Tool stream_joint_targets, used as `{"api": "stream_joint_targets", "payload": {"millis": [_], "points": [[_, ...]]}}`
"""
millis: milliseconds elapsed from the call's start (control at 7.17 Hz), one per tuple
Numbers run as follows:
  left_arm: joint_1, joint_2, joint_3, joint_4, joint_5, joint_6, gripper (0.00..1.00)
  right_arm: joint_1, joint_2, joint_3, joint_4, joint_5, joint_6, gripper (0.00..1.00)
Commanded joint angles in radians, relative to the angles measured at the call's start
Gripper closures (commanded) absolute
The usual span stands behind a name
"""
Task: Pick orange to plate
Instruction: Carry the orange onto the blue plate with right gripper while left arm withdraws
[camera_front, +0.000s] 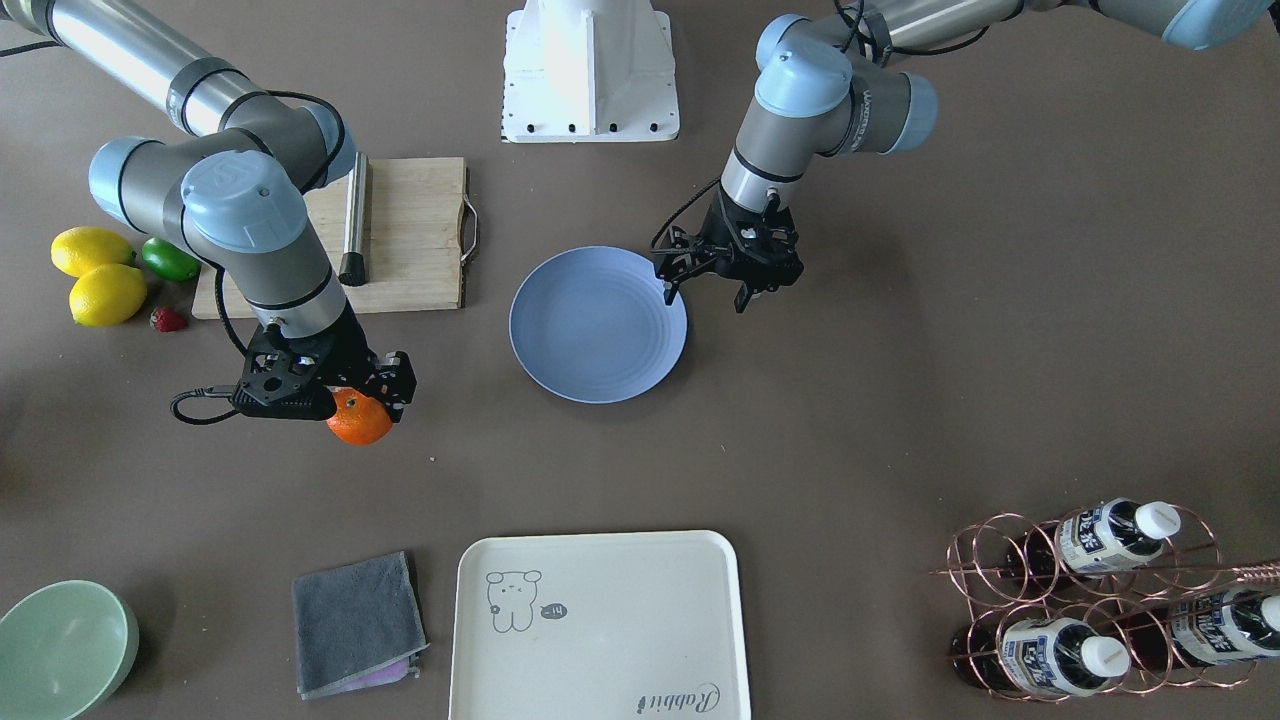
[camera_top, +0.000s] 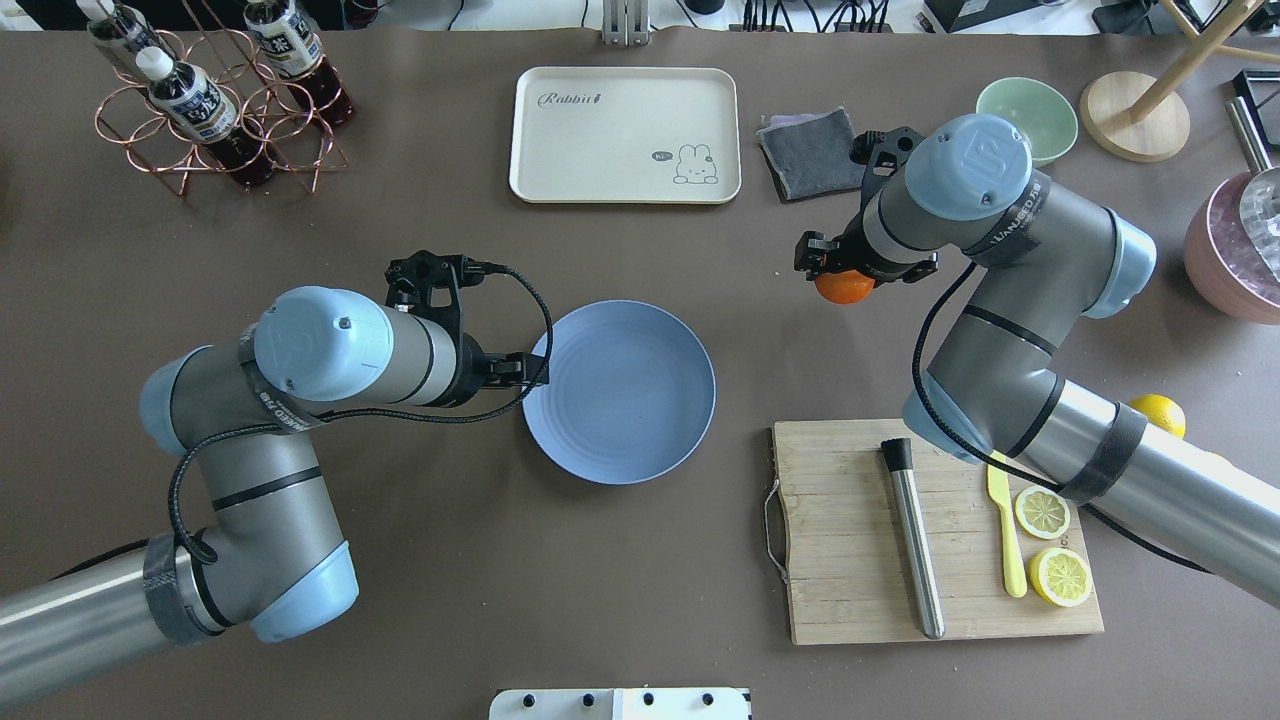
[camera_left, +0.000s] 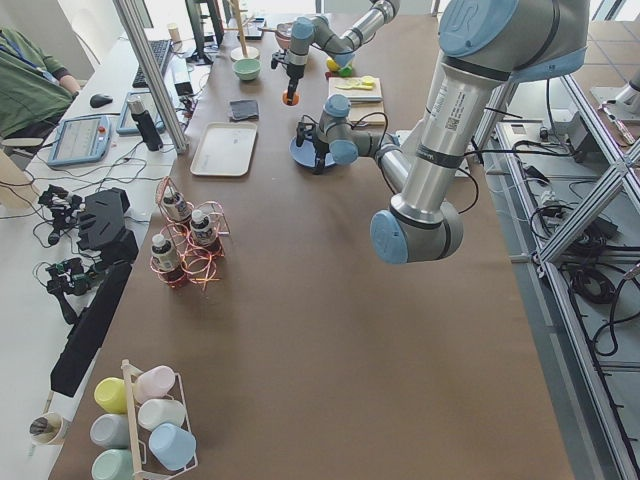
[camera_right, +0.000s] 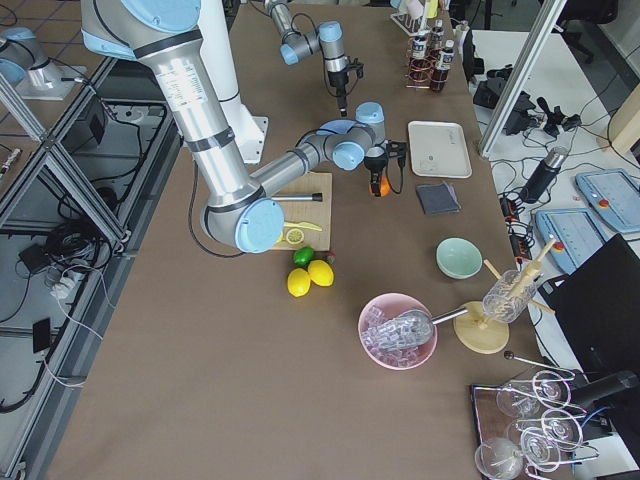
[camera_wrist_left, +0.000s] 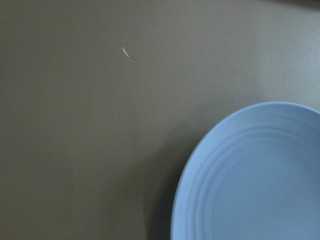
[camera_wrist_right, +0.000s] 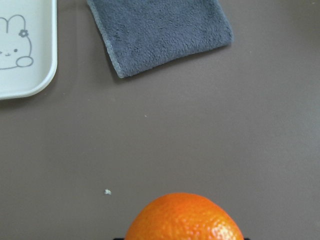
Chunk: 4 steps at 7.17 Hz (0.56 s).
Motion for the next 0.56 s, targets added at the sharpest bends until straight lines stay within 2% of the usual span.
{"api": "stream_joint_targets", "payload": {"millis": [0, 140, 279, 419], "points": [[-0.068, 0.088, -0.054, 0.000, 0.011, 0.135, 0.02, -0.025, 0.040, 0.042, -0.037, 0.012, 0.024, 1.00], [-0.116, 0.152, -0.091, -0.003, 0.011, 0.228, 0.02, -0.064, 0.075, 0.051, -0.058, 0.003, 0.071, 1.00], [-0.207, 0.212, -0.111, -0.012, -0.029, 0.256, 0.02, -0.112, 0.142, 0.050, -0.136, -0.021, 0.106, 1.00], [-0.266, 0.333, -0.161, -0.097, -0.079, 0.403, 0.02, -0.172, 0.166, 0.045, -0.150, -0.099, 0.111, 1.00]]}}
